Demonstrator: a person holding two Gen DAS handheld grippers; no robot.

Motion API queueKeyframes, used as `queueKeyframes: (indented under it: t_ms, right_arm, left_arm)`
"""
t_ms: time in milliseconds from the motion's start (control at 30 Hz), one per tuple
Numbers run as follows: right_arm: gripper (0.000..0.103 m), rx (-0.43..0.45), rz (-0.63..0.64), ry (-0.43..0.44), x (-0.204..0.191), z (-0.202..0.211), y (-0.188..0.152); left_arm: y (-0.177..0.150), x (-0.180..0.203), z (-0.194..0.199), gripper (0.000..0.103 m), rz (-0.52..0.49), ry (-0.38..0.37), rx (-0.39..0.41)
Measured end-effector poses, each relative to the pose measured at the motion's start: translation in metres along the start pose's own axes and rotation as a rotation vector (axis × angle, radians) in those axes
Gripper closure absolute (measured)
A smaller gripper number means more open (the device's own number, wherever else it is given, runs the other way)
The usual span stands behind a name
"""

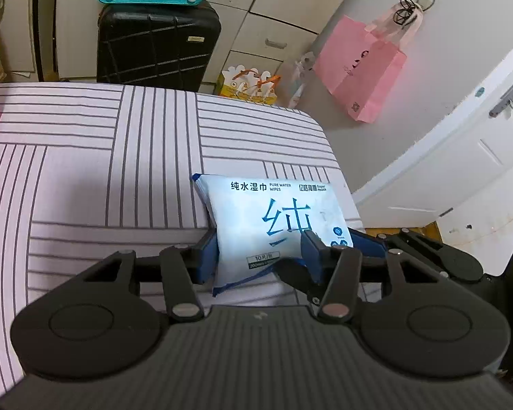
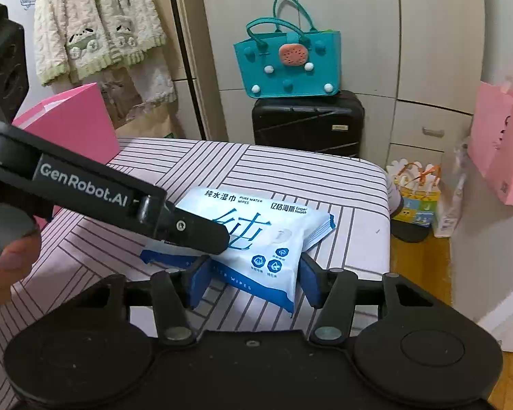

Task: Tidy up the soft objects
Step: 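Carry the large wipes pack with the left gripper over the pink box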

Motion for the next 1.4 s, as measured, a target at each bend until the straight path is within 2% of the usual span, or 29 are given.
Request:
queueKeyframes:
  t_ms: [333, 600, 867, 1033, 1400]
  right_arm:
    - [0.044, 0.018, -0.007, -0.012, -0.033, 0.032, -0.008]
    - [0.040, 0.003, -0.053, 0.046, -0.064, 0.059, -0.019]
    - [0.037, -0.049, -0.075, 0.107, -0.101, 0.076, -0.030]
    - [0.037, -0.061, -0.031, 0.121, -0.129, 0.085, -0.032]
    - [0.037, -0.048, 0.072, 0.136, -0.182, 0.108, -0.026]
  left_arm:
    - [-0.023, 0.004, 0.040, 0.053, -0.058, -0.019, 0.029]
    - [-0.046, 0.004, 0.081, 0.053, -0.120, -0.031, 0.009]
    - [-0.068, -0.003, 0.118, 0.053, -0.189, -0.033, -0.024]
    - [-0.079, -0.010, 0.142, 0.053, -0.252, -0.023, -0.021]
    - [-0.095, -0.029, 0.197, 0.053, -0.315, -0.012, 0.027]
Point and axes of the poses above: each gripper's, at about its wrist camera, not at the fingertips, and z roughly against the way its jaws point, x to its right, y to its top, the point moved 10 cm from there along -z, roughly the way its jaws point, and after that the axes turned 10 degrees about y, right-handed, at the moved point
